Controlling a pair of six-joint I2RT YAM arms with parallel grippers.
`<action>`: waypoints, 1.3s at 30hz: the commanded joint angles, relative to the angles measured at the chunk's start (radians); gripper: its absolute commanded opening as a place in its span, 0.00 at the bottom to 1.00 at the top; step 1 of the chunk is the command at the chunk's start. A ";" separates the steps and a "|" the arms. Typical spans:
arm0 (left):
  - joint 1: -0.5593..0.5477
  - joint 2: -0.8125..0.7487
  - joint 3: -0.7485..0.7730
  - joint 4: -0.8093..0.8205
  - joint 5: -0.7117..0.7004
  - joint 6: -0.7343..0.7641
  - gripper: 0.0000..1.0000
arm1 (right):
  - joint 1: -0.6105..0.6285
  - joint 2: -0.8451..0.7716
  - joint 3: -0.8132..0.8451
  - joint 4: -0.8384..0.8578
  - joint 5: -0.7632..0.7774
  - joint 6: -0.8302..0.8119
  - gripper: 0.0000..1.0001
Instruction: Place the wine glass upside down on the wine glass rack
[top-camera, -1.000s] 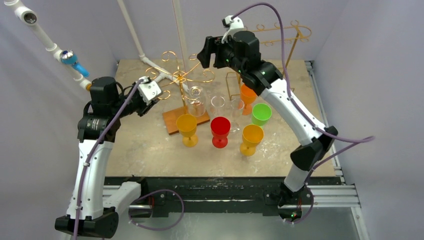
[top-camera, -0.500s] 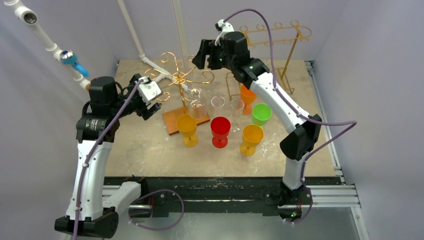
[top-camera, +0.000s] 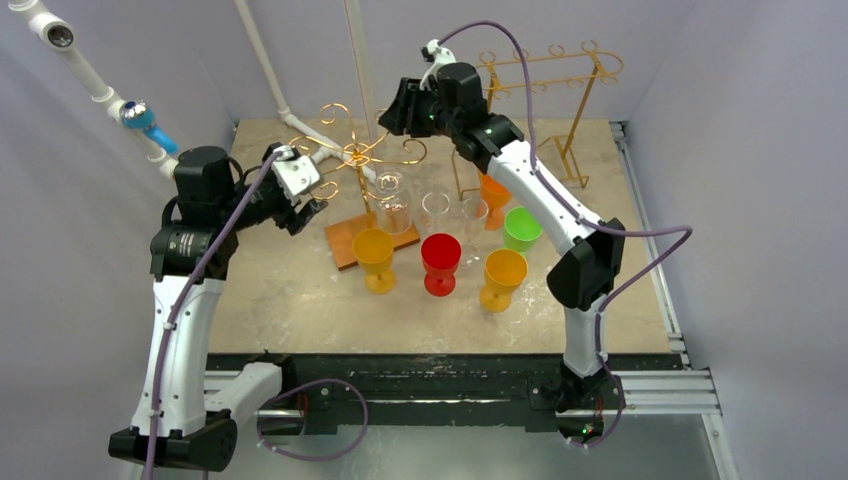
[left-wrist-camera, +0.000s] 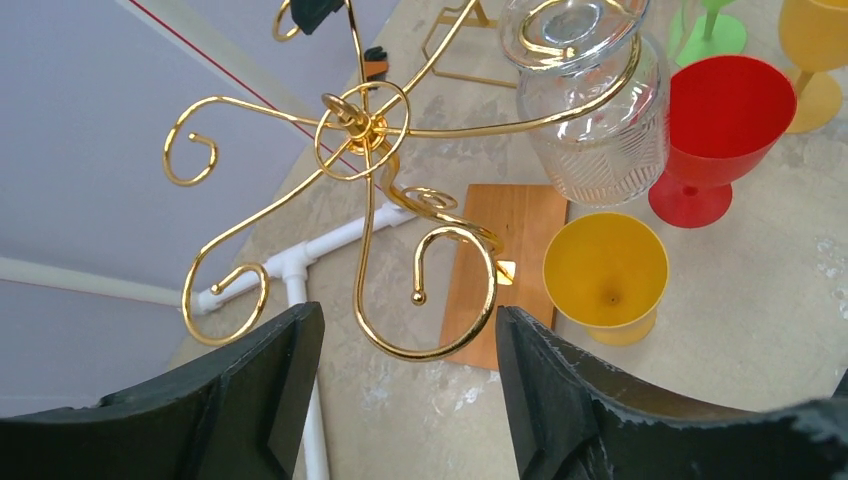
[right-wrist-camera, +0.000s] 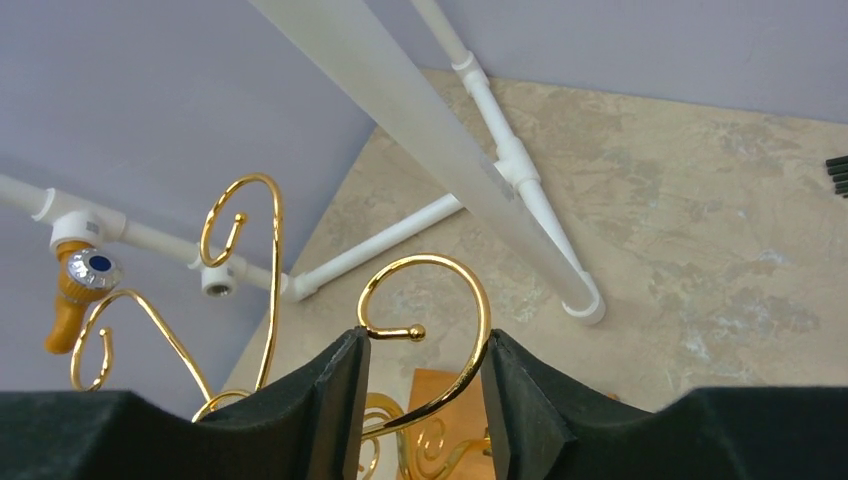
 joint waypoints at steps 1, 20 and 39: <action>-0.002 0.027 0.017 0.029 0.022 0.011 0.64 | -0.002 -0.031 0.014 0.056 -0.027 0.028 0.43; -0.009 0.118 -0.027 0.187 -0.011 -0.043 0.45 | -0.001 -0.230 -0.234 0.128 0.031 0.045 0.12; -0.048 0.165 -0.050 0.244 0.015 -0.138 0.43 | 0.000 -0.226 -0.118 -0.054 0.068 0.089 0.07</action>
